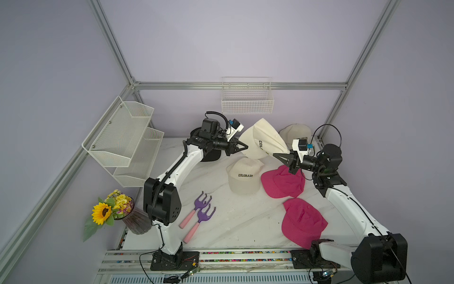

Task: Stack the baseball caps by color
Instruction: Pick up the baseball cap from the center of the board.

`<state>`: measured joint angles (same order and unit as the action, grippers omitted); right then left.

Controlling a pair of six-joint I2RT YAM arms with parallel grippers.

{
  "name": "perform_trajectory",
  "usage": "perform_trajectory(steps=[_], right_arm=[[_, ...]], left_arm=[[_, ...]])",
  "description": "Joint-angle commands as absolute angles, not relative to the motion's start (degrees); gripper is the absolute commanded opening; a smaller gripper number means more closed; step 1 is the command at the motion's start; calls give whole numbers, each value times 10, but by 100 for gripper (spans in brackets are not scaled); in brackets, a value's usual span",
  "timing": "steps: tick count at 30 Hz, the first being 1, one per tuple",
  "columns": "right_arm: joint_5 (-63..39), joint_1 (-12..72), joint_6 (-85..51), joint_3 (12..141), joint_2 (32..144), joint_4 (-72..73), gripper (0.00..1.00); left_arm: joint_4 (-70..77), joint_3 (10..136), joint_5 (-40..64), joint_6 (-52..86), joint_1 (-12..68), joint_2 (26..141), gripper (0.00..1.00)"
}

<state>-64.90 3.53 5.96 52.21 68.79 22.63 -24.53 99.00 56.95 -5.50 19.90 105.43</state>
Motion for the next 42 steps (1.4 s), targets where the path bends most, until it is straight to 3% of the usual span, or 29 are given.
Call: perform_trajectory(steps=[1, 5, 9, 12, 14, 18, 21, 23, 26, 28, 33, 39, 42], right_arm=[[-640, 42, -2, 533, 689, 322, 0], [-616, 75, 60, 644, 779, 169, 0], [-696, 97, 140, 709, 810, 44, 0], [-738, 98, 125, 689, 784, 77, 0], [-752, 98, 92, 658, 756, 145, 0], [-666, 98, 75, 628, 738, 195, 0], [-597, 99, 115, 647, 754, 130, 0], [-595, 101, 153, 676, 772, 56, 0], [-591, 120, 188, 695, 789, 2, 0], [-584, 141, 207, 700, 792, -20, 0], [-608, 169, 265, 697, 780, -81, 0], [-497, 169, 222, 613, 715, 39, 0], [-459, 169, 240, 597, 696, 64, 0]], left_arm=[[-178, 939, 498, -6, 132, 1052, 0], [-118, 913, 532, 20, 135, 1040, 0], [-154, 933, 353, 26, 134, 1051, 0], [-168, 941, 220, 59, 126, 1056, 0], [-165, 934, 190, 70, 125, 1050, 0], [-120, 895, 224, 90, 125, 1021, 0], [-65, 848, 298, 92, 125, 993, 9], [-28, 816, 324, 101, 125, 975, 11], [15, 784, 344, 119, 125, 956, 0], [47, 763, 319, 153, 125, 948, 0], [31, 758, 121, 172, 122, 954, 0], [2, 772, 112, 166, 122, 970, 0], [43, 754, 179, 188, 122, 962, 0]])
